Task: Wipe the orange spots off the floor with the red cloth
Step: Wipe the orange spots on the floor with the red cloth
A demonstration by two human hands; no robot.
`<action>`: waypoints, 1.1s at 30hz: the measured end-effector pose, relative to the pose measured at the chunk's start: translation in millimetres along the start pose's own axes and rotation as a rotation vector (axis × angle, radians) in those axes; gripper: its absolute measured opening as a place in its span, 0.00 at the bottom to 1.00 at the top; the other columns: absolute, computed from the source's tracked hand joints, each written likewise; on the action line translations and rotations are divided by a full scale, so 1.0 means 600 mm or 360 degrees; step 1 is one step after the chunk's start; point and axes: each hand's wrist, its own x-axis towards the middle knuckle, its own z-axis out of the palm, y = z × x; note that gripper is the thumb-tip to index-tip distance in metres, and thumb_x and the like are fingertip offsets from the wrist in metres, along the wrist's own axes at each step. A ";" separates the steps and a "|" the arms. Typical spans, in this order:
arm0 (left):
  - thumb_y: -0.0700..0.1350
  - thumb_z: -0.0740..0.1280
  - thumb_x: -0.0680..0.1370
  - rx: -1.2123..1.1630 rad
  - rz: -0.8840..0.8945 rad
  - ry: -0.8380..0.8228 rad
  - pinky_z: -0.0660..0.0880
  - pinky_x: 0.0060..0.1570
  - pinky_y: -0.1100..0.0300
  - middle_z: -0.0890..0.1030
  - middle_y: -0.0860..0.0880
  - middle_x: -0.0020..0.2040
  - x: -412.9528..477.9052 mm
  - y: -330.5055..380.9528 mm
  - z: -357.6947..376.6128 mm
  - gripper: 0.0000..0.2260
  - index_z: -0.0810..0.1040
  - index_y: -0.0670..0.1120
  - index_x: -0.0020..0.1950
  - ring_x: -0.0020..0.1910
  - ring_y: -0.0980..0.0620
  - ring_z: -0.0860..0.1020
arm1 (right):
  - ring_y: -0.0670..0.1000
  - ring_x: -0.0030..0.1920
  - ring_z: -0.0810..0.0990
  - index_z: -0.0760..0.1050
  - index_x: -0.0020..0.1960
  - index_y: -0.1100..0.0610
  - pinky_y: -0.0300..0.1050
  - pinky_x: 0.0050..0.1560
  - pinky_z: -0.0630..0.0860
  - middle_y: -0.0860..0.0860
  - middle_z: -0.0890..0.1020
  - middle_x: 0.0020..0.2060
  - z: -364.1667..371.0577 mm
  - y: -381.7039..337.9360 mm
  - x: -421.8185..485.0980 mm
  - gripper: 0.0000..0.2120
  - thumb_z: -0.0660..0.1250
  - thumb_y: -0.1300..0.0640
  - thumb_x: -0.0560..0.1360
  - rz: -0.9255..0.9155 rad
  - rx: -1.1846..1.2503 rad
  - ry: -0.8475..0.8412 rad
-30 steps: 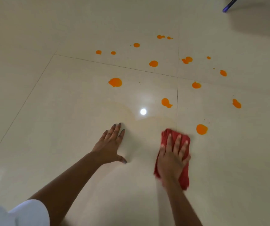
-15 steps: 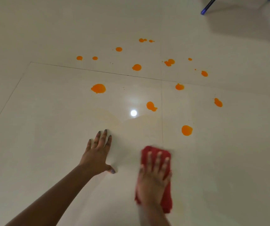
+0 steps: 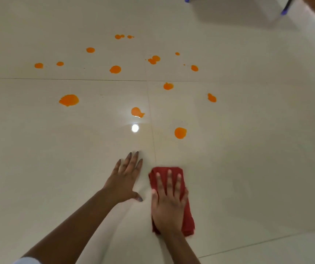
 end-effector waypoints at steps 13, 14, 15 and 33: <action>0.65 0.68 0.67 0.0042 -0.0095 -0.0058 0.40 0.71 0.45 0.25 0.50 0.69 0.013 0.003 -0.003 0.55 0.29 0.46 0.71 0.73 0.48 0.31 | 0.62 0.71 0.60 0.60 0.72 0.48 0.67 0.63 0.62 0.56 0.65 0.71 -0.020 0.049 0.012 0.26 0.51 0.47 0.75 0.0471 0.0100 -0.0006; 0.65 0.68 0.67 0.0054 -0.0097 -0.0050 0.40 0.72 0.45 0.24 0.50 0.68 0.008 0.001 -0.005 0.55 0.28 0.46 0.70 0.73 0.48 0.31 | 0.62 0.71 0.61 0.62 0.72 0.48 0.67 0.62 0.64 0.55 0.66 0.71 -0.017 0.017 0.022 0.26 0.51 0.46 0.75 0.0253 0.0077 -0.0054; 0.66 0.67 0.67 0.0060 -0.0082 -0.0052 0.40 0.72 0.45 0.24 0.50 0.68 0.009 0.002 -0.005 0.54 0.28 0.46 0.69 0.73 0.48 0.31 | 0.61 0.71 0.62 0.62 0.72 0.47 0.66 0.63 0.65 0.54 0.67 0.71 -0.016 0.005 0.047 0.25 0.51 0.46 0.75 0.0036 0.0033 -0.0089; 0.71 0.59 0.69 0.0248 -0.0317 -0.0023 0.38 0.72 0.48 0.31 0.45 0.74 -0.049 -0.258 -0.054 0.50 0.35 0.46 0.75 0.74 0.46 0.35 | 0.57 0.75 0.40 0.45 0.75 0.41 0.64 0.70 0.49 0.49 0.44 0.76 -0.031 -0.135 0.278 0.28 0.38 0.39 0.75 -0.0839 -0.0198 -0.0757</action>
